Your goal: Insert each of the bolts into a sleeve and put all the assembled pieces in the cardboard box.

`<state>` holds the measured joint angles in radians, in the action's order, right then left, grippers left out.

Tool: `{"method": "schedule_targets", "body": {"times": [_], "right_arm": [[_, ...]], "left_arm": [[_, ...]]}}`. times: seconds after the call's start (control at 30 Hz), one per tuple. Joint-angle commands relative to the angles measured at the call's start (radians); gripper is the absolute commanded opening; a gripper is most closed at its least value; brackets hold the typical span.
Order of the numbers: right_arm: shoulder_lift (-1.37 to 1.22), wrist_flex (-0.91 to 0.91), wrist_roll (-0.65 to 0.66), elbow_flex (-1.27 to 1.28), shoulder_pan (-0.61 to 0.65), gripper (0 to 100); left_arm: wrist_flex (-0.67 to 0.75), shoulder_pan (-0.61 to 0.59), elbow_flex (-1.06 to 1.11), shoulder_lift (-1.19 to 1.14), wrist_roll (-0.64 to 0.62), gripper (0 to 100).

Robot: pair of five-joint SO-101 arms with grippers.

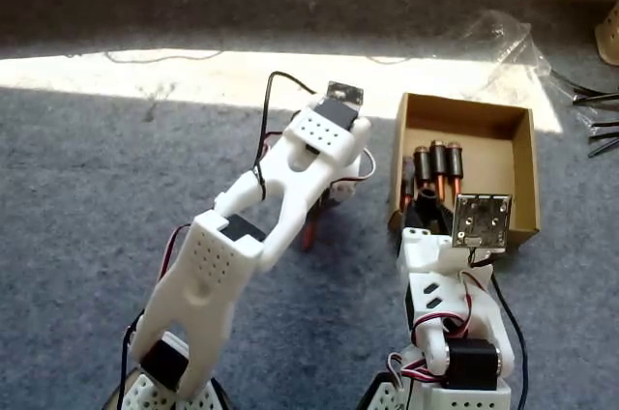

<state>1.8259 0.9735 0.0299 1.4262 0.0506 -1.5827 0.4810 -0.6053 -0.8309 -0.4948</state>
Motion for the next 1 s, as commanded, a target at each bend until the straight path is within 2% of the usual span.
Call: {"method": "schedule_targets", "body": {"times": [0.0, 0.13, 0.27, 0.43, 0.6, 0.8, 0.97], "right_arm": [[0.012, -0.035, -0.011, -0.004, -0.005, 0.4], [0.012, -0.035, -0.014, -0.002, -0.004, 0.4], [0.012, -0.031, -0.009, -0.002, 0.056, 0.4], [0.012, -0.030, -0.009, -0.001, 0.071, 0.4], [0.012, -0.030, -0.009, -0.001, 0.093, 0.4], [0.012, -0.036, -0.008, 0.041, 0.168, 0.4], [0.012, -0.036, -0.008, 0.041, 0.214, 0.4]], "left_arm": [[-0.094, 0.004, -0.038, 0.120, 0.078, 3], [-0.129, -0.012, -0.036, 0.216, 0.158, 3], [-0.157, -0.053, -0.031, 0.317, 0.212, 3], [-0.152, -0.107, 0.042, 0.435, 0.212, 3], [-0.150, -0.104, 0.116, 0.567, 0.215, 3], [-0.149, -0.110, 0.229, 0.766, 0.295, 3], [-0.043, -0.110, 0.412, 0.954, 0.365, 3]]}}
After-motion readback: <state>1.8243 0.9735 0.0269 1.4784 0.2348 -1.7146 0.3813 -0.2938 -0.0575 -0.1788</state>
